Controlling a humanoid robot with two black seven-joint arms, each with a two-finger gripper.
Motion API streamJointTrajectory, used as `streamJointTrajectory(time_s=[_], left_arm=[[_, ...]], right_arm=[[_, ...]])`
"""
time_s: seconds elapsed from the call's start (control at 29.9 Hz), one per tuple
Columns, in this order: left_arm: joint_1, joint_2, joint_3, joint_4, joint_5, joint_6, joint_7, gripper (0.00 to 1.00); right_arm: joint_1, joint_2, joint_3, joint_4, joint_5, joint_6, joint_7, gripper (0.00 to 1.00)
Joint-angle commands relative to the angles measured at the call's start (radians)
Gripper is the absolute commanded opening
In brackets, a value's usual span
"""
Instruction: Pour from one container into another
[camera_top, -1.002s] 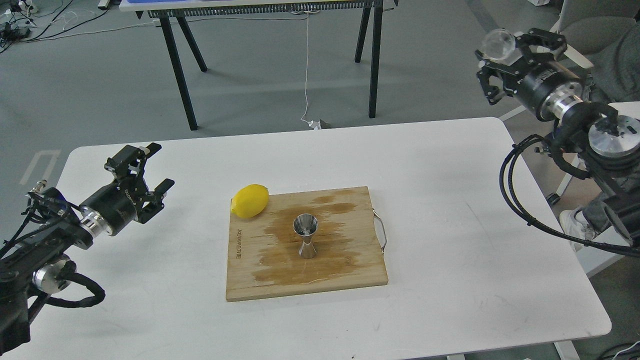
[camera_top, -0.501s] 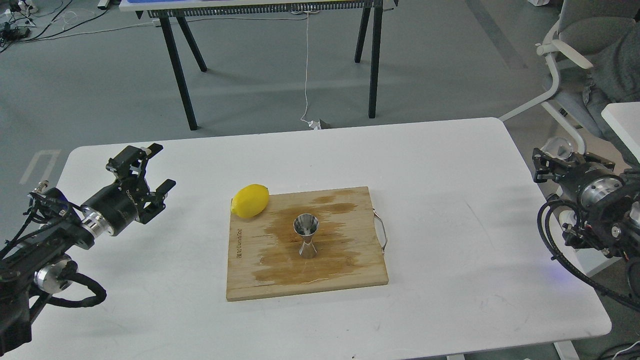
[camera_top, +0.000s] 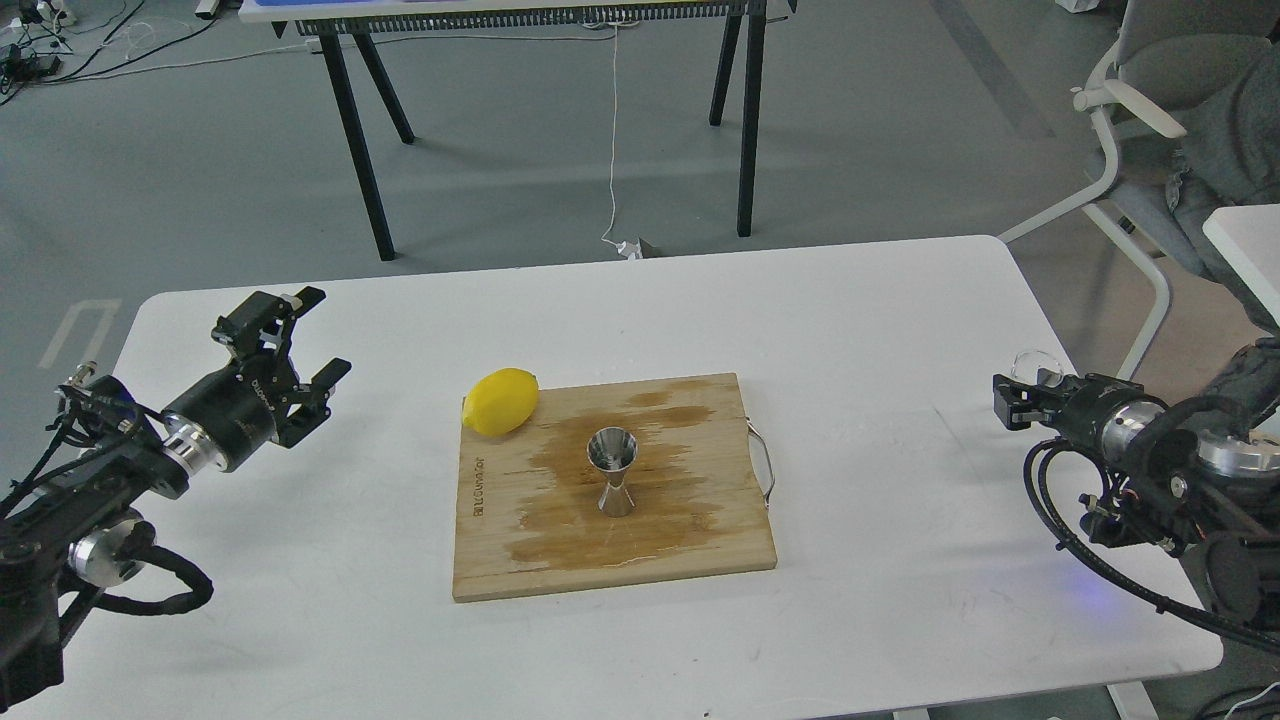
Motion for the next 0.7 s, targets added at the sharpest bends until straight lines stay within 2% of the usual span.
streamJointTrajectory(time_s=[0.0,0.27,0.67], left_arm=[[-0.003,0.0,0.0,0.0,0.002,0.0,0.0,0.99],[-0.004,0.0,0.0,0.0,0.0,0.0,0.0,0.99],[-0.006,0.002,0.0,0.0,0.0,0.0,0.0,0.99]], right_arm=[[0.015,0.028,-0.023,-0.019,0.0,-0.001,-0.003,0.22],[0.061,0.065,-0.075,-0.07,-0.002,-0.001,-0.003,0.27],[0.073,0.08,-0.081,-0.087,-0.002,-0.001,-0.003,0.44]])
